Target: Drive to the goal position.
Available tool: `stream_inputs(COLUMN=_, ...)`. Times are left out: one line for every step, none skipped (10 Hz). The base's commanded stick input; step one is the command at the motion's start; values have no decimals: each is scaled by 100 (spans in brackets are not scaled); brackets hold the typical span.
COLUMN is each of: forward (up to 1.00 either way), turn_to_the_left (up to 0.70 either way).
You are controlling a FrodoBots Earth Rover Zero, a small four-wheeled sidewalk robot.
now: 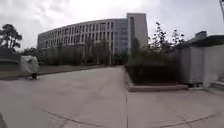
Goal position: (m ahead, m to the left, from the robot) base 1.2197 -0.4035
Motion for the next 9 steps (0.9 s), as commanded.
stream_inputs(forward=70, turn_to_the_left=1)
stream_inputs(forward=70, turn_to_the_left=1)
stream_inputs(forward=70, turn_to_the_left=1)
stream_inputs(forward=70, turn_to_the_left=1)
stream_inputs(forward=70, turn_to_the_left=1)
stream_inputs(forward=70, turn_to_the_left=2)
stream_inputs(forward=70, turn_to_the_left=15)
stream_inputs(forward=70, turn_to_the_left=13)
stream_inputs(forward=70, turn_to_the_left=3)
